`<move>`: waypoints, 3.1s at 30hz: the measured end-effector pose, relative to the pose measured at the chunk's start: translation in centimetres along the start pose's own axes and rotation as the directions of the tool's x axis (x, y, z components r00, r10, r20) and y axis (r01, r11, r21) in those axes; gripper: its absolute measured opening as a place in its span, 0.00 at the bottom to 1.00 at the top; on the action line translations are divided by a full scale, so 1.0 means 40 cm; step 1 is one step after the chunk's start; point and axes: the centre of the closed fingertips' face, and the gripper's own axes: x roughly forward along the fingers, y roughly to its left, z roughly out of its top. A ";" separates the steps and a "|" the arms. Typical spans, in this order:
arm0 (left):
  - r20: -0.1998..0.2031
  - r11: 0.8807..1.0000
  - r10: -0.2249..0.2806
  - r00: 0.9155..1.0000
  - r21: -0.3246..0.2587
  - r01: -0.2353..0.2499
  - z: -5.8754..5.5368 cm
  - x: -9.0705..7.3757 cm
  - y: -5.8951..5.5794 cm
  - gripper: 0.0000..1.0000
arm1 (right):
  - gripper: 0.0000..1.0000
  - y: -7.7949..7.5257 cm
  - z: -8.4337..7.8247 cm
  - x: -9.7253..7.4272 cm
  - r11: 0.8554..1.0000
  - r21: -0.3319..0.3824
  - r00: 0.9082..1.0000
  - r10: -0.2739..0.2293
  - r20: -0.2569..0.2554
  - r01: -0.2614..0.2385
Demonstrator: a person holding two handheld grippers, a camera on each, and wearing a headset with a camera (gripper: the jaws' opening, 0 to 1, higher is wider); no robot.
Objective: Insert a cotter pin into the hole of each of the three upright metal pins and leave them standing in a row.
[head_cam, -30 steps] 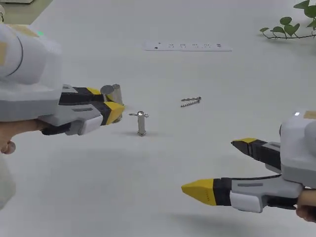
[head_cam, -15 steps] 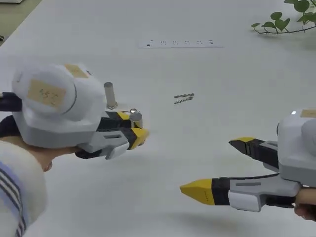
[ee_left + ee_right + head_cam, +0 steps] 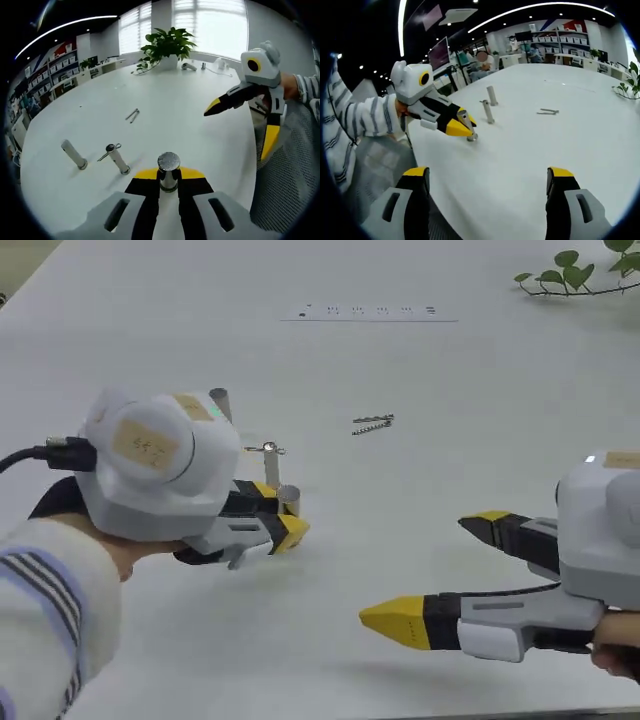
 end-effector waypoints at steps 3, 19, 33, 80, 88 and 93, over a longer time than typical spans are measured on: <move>-0.004 1.000 -0.006 1.000 -0.002 0.006 -0.005 0.008 -0.003 0.11 | 0.98 0.000 0.000 -0.001 1.000 0.003 1.000 -0.001 0.001 0.001; 0.028 0.998 0.018 0.999 -0.053 -0.016 -0.022 0.021 -0.007 0.11 | 0.97 -0.001 -0.016 -0.004 1.000 0.012 1.000 -0.002 -0.016 0.002; 0.059 0.998 0.058 0.997 -0.040 -0.056 -0.015 0.025 -0.004 0.12 | 0.97 -0.002 -0.018 -0.004 1.000 0.008 1.000 0.004 -0.021 -0.004; 0.163 0.983 -0.147 0.976 -0.084 0.163 -0.028 -0.131 -0.068 1.00 | 0.95 -0.171 0.087 -0.019 0.947 -0.307 0.960 0.009 -0.281 -0.098; 0.164 0.980 -0.155 0.974 -0.098 0.172 -0.032 -0.134 -0.069 1.00 | 0.87 -0.202 0.171 0.025 0.918 -0.363 0.958 0.058 -0.281 -0.162; 0.172 0.983 -0.133 0.976 -0.103 0.152 -0.016 -0.132 -0.081 1.00 | 0.82 -0.220 0.185 0.058 0.856 -0.452 0.921 0.070 -0.382 -0.252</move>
